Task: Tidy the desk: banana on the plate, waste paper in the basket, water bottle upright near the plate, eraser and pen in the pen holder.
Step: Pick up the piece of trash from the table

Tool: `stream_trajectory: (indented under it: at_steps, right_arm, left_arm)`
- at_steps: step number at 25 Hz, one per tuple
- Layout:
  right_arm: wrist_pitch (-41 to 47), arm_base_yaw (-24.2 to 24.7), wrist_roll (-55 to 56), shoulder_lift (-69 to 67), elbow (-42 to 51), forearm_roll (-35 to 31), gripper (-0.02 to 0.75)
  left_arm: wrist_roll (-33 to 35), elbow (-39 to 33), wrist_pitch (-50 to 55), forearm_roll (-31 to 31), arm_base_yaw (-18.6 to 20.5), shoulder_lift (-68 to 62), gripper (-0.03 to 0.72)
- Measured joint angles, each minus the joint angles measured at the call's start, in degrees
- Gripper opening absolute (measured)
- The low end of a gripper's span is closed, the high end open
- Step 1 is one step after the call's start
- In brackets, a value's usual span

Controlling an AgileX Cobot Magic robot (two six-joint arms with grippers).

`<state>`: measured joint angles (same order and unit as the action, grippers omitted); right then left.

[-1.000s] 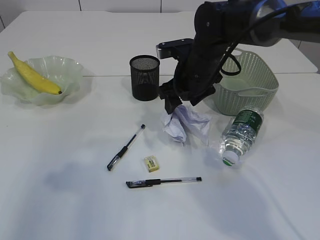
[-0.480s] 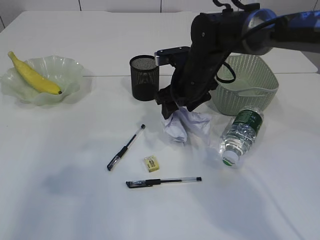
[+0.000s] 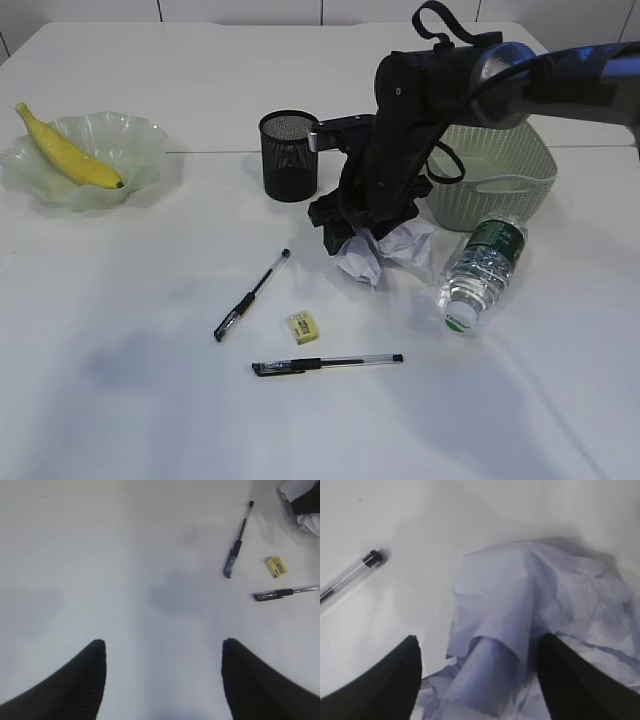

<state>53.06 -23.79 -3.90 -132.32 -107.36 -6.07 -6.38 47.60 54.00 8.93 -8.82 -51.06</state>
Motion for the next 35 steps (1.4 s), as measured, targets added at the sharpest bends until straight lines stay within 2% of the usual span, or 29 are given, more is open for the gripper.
stream_trajectory:
  at_steps: [3, 8, 11, 15, 19, 27, 35]
  right_arm:
    - [0.00, 0.00, 0.00, 0.00, 0.00, -0.10, 0.468]
    - [0.00, 0.00, 0.00, 0.00, 0.00, -0.45, 0.232]
    - [0.00, -0.08, 0.00, 0.00, 0.00, -0.53, 0.141]
    - [0.59, -0.08, 0.00, 0.00, 0.00, -0.80, 0.068]
    - [1.78, -0.08, 0.00, 0.00, -0.10, -0.92, 0.039]
    - [7.47, -0.08, 0.00, 0.21, -5.28, -1.93, 0.035]
    - [10.83, -0.08, -0.67, 4.56, -6.32, -2.16, 0.032]
  left_arm:
    - [0.00, 0.00, 0.00, 0.00, 0.00, 0.00, 0.512]
    - [0.00, 0.00, 0.00, 0.00, 0.00, 0.00, 0.510]
    - [0.00, 0.00, -0.42, 0.00, 0.00, 0.00, 0.508]
    - [0.00, 0.00, -0.42, 0.00, 0.00, 0.00, 0.508]
    - [0.00, 0.00, -0.47, 0.00, 0.00, 0.00, 0.508]
    - [0.00, 0.00, -0.88, 0.00, 0.00, 0.00, 0.508]
    - [0.00, 0.00, -1.10, 0.00, 0.00, 0.00, 0.508]
